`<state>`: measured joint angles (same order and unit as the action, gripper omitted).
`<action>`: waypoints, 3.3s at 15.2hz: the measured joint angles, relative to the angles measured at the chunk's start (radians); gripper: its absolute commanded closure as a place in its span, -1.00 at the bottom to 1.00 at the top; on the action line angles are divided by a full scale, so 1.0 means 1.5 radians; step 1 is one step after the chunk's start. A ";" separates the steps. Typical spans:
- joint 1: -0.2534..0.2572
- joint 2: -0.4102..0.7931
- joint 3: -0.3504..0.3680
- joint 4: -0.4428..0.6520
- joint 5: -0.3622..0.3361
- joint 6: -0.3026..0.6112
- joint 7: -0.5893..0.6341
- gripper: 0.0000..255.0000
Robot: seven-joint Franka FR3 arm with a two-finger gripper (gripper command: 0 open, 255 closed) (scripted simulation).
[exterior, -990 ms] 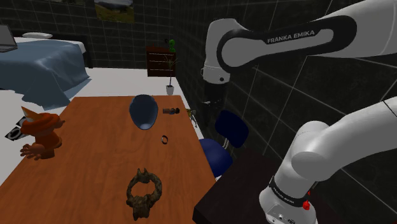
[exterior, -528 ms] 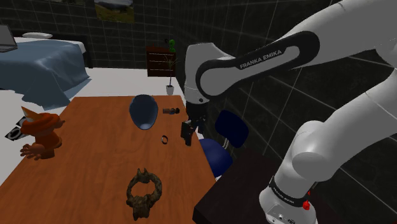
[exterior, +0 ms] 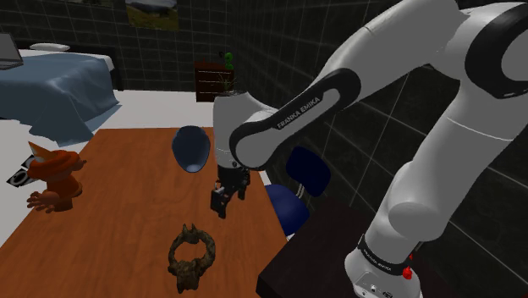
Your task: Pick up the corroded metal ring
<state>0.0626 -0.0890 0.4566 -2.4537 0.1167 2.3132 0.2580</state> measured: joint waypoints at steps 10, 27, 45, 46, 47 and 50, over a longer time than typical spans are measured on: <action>0.070 0.290 -0.010 0.167 -0.199 0.099 0.197 -1.00; 0.207 0.599 -0.102 0.432 -0.319 0.134 0.298 -1.00; 0.196 0.560 -0.088 0.416 -0.307 0.110 0.292 1.00; 0.194 0.552 -0.086 0.413 -0.305 0.106 0.290 1.00; 0.192 0.545 -0.083 0.410 -0.302 0.101 0.289 1.00; 0.187 0.523 -0.075 0.405 -0.295 0.085 0.285 1.00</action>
<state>0.3425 0.6961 0.3438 -1.8469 -0.3252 2.4409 0.6851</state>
